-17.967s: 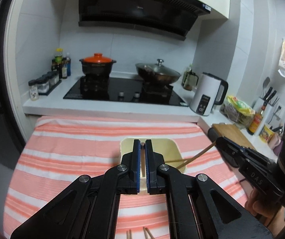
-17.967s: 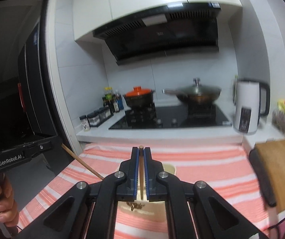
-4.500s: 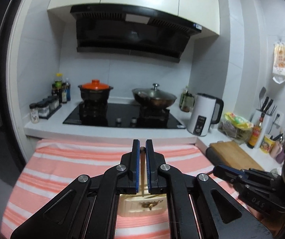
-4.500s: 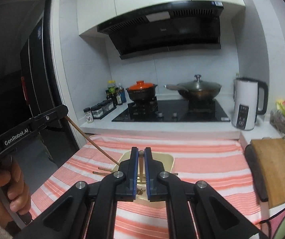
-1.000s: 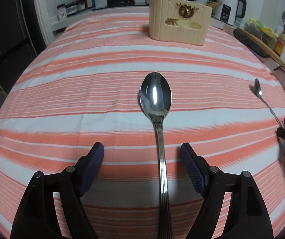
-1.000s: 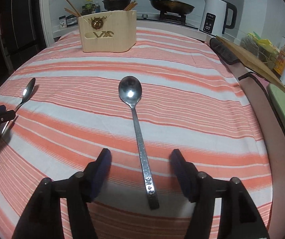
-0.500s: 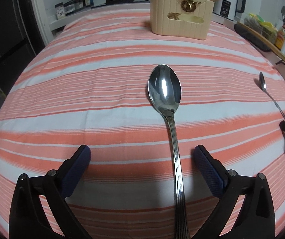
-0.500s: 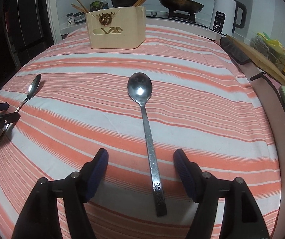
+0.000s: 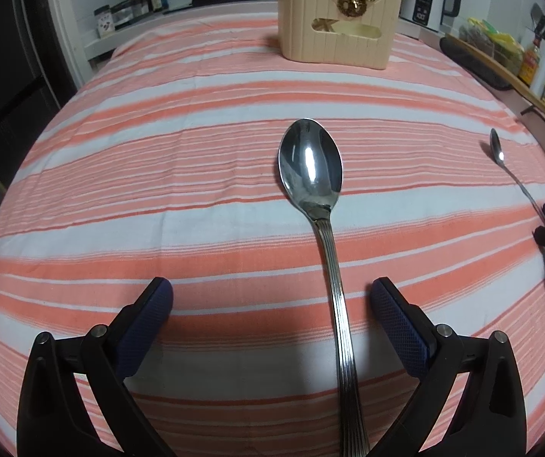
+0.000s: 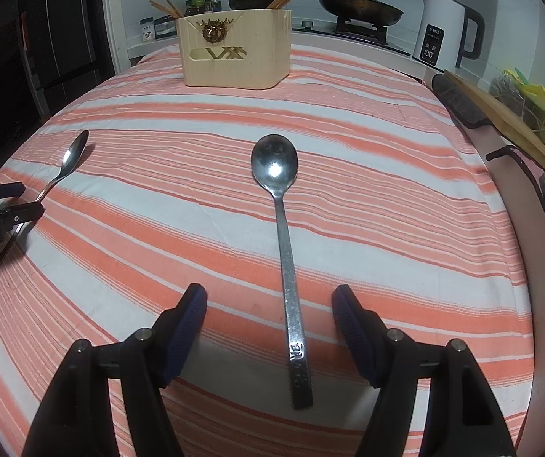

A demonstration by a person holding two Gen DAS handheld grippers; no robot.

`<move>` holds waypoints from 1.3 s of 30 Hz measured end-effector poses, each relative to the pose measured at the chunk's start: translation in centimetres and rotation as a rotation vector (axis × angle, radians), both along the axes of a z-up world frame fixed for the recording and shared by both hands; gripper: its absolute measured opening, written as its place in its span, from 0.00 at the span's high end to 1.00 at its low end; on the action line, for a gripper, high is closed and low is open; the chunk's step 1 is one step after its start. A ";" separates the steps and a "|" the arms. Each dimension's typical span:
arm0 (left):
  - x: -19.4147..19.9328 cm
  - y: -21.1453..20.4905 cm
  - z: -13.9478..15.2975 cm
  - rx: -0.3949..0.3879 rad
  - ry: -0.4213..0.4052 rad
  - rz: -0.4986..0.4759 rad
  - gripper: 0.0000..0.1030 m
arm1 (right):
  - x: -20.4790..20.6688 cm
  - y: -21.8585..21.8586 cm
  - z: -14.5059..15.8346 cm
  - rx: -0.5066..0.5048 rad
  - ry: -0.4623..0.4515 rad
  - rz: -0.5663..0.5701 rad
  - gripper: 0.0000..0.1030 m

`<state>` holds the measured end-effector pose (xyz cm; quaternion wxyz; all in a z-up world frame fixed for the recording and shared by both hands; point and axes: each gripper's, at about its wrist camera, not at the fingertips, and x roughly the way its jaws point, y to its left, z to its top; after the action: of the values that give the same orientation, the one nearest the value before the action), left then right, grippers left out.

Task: Organize utensils
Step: 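Close the right gripper on the metal spoon handle and lift it, then carry the spoon in the right gripper over the holder box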

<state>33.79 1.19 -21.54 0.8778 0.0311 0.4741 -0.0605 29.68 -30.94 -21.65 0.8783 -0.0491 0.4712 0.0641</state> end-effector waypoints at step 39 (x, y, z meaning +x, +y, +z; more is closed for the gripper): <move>1.8 -2.9 6.0 -0.071 -0.187 -0.091 0.60 | 5.4 3.3 5.7 0.116 -0.149 0.021 0.65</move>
<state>35.57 -1.75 -15.59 0.9151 0.0270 0.3860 -0.1138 35.10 -27.61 -15.94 0.9115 -0.0076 0.3997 0.0970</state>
